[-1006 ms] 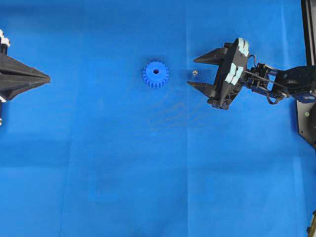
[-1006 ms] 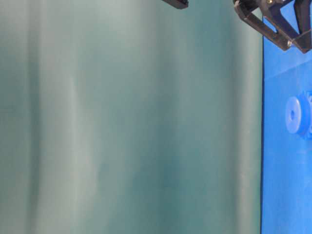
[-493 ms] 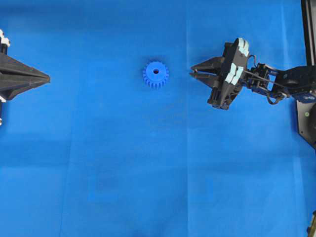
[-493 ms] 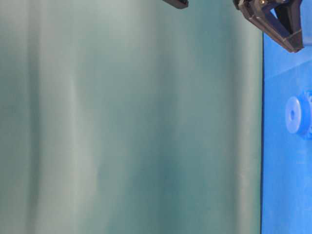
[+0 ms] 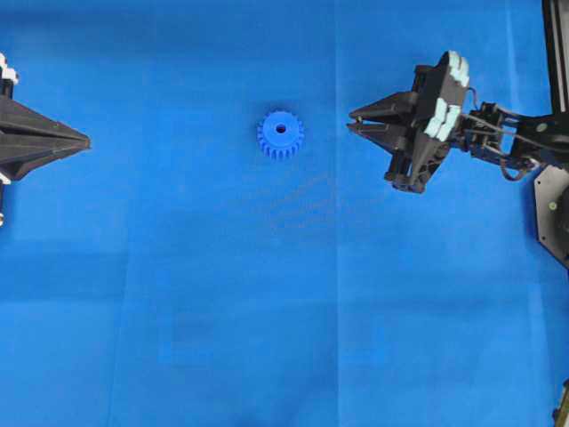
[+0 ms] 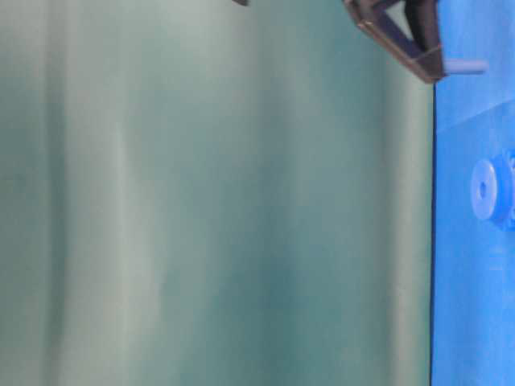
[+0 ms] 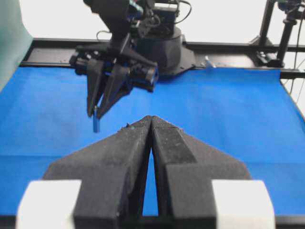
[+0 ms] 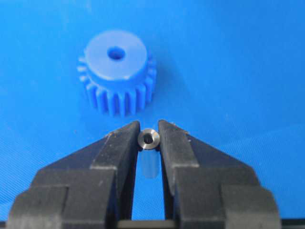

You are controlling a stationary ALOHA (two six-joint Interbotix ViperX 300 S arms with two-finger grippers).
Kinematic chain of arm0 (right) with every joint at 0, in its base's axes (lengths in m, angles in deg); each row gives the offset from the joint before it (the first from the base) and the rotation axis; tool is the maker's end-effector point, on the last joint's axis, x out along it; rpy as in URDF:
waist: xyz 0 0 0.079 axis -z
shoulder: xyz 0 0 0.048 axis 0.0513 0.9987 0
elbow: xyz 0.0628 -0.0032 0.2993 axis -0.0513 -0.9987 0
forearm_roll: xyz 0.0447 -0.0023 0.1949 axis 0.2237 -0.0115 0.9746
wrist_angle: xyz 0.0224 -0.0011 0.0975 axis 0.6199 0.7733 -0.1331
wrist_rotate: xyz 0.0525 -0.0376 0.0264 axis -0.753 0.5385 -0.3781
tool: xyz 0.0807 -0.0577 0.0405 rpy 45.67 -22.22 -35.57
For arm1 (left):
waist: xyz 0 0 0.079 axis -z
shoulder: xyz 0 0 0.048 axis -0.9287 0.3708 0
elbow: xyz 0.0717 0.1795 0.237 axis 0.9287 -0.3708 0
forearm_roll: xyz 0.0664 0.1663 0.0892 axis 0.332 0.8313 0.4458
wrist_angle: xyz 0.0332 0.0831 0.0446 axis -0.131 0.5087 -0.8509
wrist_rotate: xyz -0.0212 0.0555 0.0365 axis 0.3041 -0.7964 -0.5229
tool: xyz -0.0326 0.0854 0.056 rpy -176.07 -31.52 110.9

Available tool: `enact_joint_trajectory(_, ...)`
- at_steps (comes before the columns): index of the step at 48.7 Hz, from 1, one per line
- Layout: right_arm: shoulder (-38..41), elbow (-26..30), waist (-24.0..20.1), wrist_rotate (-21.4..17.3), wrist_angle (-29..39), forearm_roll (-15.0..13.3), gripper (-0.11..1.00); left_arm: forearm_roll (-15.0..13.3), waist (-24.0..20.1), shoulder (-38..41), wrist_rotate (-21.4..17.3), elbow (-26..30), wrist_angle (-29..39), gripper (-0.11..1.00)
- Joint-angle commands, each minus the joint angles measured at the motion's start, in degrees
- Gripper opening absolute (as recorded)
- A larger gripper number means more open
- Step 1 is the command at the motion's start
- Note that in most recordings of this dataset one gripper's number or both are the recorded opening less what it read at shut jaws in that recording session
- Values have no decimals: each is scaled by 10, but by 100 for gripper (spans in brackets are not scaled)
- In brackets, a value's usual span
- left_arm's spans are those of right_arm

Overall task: Insert the shaft placed at a random location into the center hole of the small gear at another random location.
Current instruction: 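Carry the shaft left and position it above the gear's center hole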

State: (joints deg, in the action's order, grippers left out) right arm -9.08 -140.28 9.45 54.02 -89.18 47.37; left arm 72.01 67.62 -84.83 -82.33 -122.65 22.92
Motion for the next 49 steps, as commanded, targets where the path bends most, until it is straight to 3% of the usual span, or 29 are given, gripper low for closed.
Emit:
enact_joint_trajectory(1, -28, 9, -1, 1, 9, -1, 3, 1, -2, 3, 1, 5, -3, 0)
enact_joint_trajectory(25, -12, 31, -3, 1, 13, -1, 3, 1, -2, 3, 1, 5, -3, 0)
enact_joint_trajectory(49, 97, 178, -14, 5, 46, -18, 3, 0, -2, 2, 2, 5, -3, 0)
